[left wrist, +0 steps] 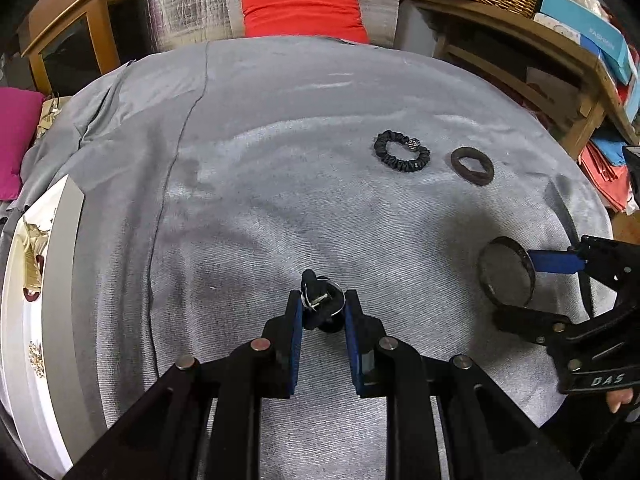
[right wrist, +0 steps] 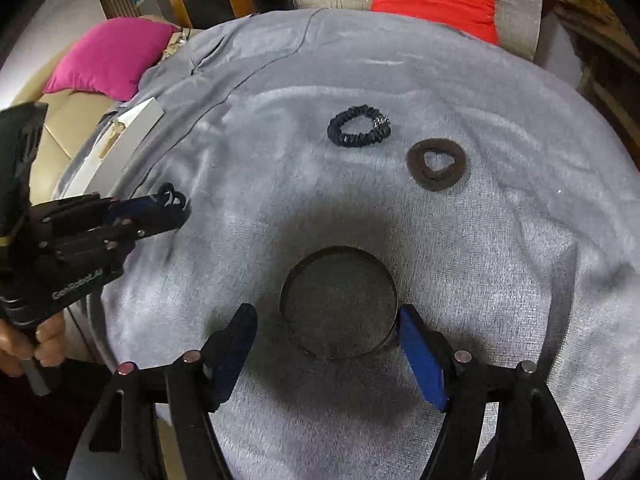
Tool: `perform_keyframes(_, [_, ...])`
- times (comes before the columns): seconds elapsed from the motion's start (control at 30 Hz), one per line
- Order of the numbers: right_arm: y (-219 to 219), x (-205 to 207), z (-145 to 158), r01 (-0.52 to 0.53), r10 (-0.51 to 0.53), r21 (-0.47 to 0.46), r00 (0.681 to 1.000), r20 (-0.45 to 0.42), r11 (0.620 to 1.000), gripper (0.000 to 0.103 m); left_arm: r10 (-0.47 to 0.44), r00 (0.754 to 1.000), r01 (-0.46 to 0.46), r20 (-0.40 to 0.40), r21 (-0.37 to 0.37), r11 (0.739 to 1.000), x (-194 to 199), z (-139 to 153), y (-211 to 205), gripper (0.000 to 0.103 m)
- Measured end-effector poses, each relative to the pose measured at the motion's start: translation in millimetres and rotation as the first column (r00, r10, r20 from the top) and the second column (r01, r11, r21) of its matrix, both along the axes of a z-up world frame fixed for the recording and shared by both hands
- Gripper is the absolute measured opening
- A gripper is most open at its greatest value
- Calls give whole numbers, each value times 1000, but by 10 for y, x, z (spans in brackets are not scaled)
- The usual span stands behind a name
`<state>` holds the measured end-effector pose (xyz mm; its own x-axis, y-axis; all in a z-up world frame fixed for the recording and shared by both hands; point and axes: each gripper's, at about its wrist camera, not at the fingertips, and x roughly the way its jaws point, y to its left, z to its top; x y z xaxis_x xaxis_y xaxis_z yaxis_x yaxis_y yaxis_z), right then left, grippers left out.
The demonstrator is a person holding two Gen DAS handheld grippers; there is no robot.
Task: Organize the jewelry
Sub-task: 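Grasp the black knotted ring with the left tool while the right tool grasps the silver bangle, then carry the black ring with the left tool while the right tool carries the bangle over the box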
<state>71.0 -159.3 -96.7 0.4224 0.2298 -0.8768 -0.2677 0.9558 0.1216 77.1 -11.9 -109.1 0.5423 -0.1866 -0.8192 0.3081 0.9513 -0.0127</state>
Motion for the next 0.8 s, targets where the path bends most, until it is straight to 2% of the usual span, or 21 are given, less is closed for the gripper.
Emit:
perform_keyframes(0.1, [-4,15,-8,20,-20,0,1000,12,1000,72,1,1000,-1,-3,-3,1000,0,4,6,21])
perform_keyframes(0.13, [-10,13,-2,33,-33,-10,999,23,999,64,2,1000,-2,-3,-2,1000,1,3,9,21])
perform_keyframes(0.53, [-137,-1,140,63,-66,53,996,53,997,64,17,1000,-17,17,0,1000,-35,83,24,21])
perform_keyframes(0.8, [-87,46,264,97,-106,96,990,92,991,64,65,995,-65,72,-6,998,-131,241,179,21])
